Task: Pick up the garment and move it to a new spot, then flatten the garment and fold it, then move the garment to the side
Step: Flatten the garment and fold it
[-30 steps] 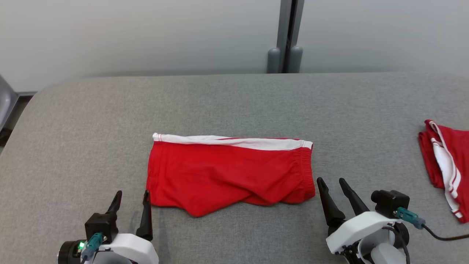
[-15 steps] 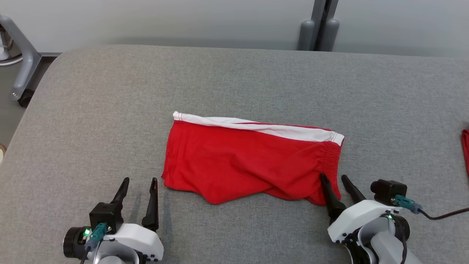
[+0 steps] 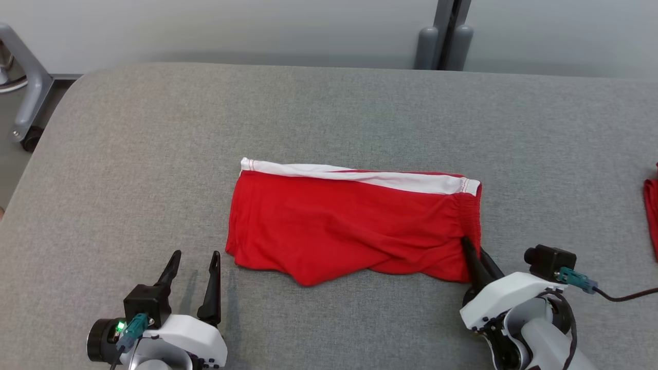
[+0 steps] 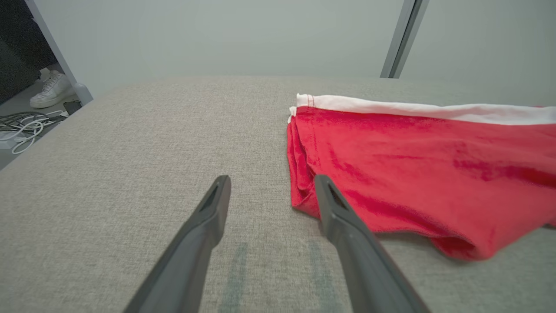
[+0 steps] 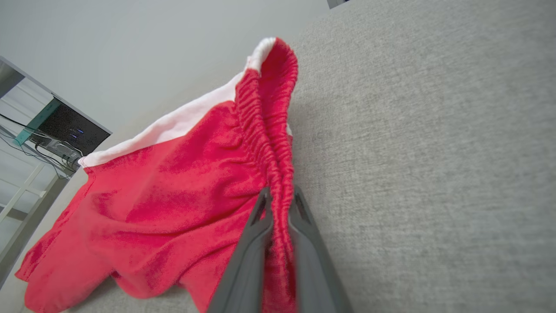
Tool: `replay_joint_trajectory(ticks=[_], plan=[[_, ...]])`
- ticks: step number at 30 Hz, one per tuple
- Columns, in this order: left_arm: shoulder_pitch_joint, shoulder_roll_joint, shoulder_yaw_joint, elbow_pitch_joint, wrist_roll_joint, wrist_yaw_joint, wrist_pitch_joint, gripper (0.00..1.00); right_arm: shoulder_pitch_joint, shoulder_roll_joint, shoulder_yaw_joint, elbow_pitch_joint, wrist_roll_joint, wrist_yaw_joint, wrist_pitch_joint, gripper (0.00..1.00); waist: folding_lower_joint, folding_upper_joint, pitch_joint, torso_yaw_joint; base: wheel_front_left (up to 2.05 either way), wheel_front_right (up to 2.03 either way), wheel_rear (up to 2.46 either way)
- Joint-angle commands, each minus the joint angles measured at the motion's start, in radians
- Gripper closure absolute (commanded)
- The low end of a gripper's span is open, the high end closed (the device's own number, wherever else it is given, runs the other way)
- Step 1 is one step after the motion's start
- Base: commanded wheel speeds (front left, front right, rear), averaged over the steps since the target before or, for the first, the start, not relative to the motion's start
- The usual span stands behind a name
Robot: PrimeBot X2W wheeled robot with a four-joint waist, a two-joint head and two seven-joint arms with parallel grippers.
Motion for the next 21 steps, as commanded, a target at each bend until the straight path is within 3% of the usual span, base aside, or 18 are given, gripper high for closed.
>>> replay_joint_trajectory(ticks=[1,10,21], plan=[[-0.008,0.003,0.006,0.001,0.007,-0.002,-0.001,0.0,0.021,-0.01,-0.017,0.001,0.006,0.0,0.004,1.0,0.0,0.0,-0.008,-0.008,0.0,0.0,0.0],[0.015,0.003,-0.038,0.025,-0.016,-0.014,-0.001,0.0,0.027,-0.057,-0.062,-0.103,0.018,0.0,0.003,1.0,0.0,0.0,-0.052,-0.065,0.0,0.0,0.0],[0.009,0.003,-0.112,0.044,-0.054,-0.001,-0.001,0.0,-0.045,-0.041,0.156,-0.27,0.084,0.0,0.042,1.0,0.0,0.0,-0.054,-0.019,0.0,0.0,0.0]])
